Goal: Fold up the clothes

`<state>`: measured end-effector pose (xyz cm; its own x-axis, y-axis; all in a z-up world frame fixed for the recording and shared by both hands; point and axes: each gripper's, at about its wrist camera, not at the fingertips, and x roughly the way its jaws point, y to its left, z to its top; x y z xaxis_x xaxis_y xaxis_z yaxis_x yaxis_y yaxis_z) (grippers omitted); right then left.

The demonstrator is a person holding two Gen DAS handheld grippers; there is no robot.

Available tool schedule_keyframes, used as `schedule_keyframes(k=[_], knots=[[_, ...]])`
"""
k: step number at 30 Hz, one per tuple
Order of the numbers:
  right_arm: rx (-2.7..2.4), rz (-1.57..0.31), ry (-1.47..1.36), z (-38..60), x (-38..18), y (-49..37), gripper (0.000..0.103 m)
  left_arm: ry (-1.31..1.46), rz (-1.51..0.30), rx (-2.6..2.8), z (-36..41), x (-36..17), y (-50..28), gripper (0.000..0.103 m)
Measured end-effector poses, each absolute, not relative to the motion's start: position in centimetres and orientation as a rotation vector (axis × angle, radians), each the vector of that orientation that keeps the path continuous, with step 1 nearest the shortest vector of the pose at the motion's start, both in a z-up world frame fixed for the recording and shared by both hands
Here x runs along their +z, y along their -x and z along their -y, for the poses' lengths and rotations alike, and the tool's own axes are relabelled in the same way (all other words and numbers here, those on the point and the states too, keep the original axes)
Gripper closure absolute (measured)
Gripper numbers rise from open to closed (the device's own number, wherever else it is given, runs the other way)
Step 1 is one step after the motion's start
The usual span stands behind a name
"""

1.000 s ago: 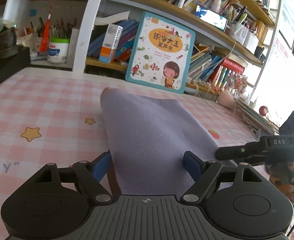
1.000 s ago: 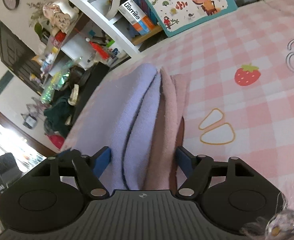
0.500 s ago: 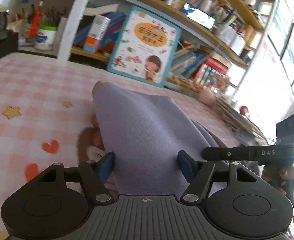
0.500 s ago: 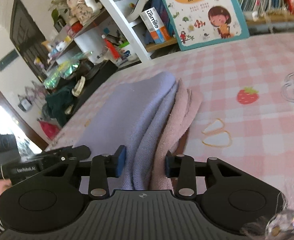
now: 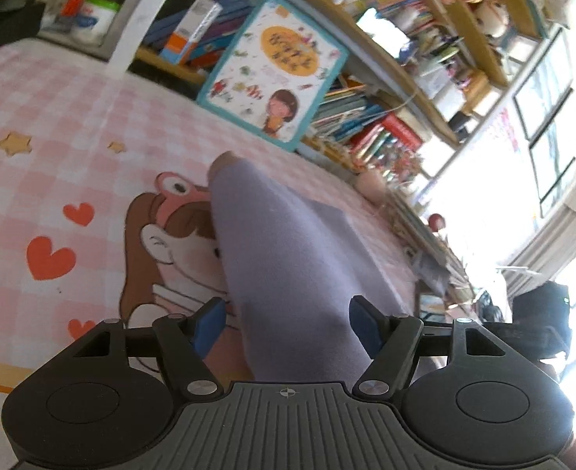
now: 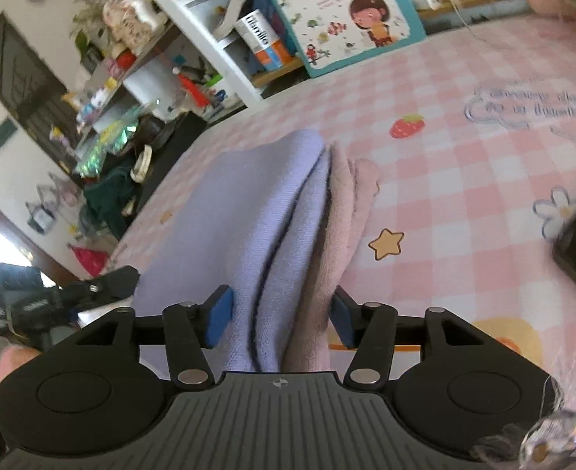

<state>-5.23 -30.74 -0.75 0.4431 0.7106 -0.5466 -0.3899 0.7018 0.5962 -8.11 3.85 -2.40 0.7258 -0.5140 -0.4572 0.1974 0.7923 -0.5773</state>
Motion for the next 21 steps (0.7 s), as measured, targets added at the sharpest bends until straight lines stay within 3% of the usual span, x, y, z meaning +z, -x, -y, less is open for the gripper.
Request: schedule_keyframes(k=[9,13,15,18,21], knots=[[0.72,-0.907,-0.543,30.8,-2.4,4.1,0.046,0.578,-0.677,-0.456,-2.7,-4.0,6.4,0.029],[0.726,-0.857,-0.438,29.5,-1.7,4.8,0.064,0.492,-0.644,-0.448,-1.8,-3.3,7.4,0.04],[0.725,-0.822,-0.361,28.8,-1.1,5.3,0.067,0.45,-0.639,-0.445,-1.4,-2.8,7.9,0.041],[0.717,-0.82,-0.334,28.4,-1.0,5.6,0.066,0.476,-0.656,-0.444,-1.8,-3.0,7.5,0.039],[0.709,-0.859,-0.396,28.9,-1.8,4.9,0.056,0.526,-0.668,-0.448,-2.4,-3.5,7.1,0.034]])
